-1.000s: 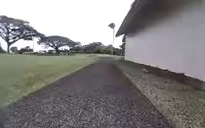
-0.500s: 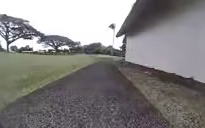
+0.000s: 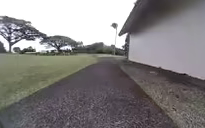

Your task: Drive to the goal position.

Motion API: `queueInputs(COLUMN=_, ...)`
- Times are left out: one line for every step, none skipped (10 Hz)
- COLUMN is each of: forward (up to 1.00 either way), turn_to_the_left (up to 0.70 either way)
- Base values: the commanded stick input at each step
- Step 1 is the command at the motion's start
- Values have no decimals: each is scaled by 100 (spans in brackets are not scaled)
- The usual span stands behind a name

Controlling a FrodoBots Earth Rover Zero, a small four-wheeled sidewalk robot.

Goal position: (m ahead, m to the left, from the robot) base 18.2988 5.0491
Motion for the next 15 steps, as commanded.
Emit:
queueInputs(forward=70, turn_to_the_left=0)
queueInputs(forward=70, turn_to_the_left=0)
queueInputs(forward=70, turn_to_the_left=0)
queueInputs(forward=70, turn_to_the_left=0)
queueInputs(forward=70, turn_to_the_left=0)
queueInputs(forward=70, turn_to_the_left=0)
queueInputs(forward=70, turn_to_the_left=0)
queueInputs(forward=70, turn_to_the_left=0)
queueInputs(forward=70, turn_to_the_left=0)
queueInputs(forward=70, turn_to_the_left=0)
queueInputs(forward=70, turn_to_the_left=0)
queueInputs(forward=70, turn_to_the_left=0)
queueInputs(forward=70, turn_to_the_left=-2)
queueInputs(forward=70, turn_to_the_left=-29)
queueInputs(forward=70, turn_to_the_left=-35)
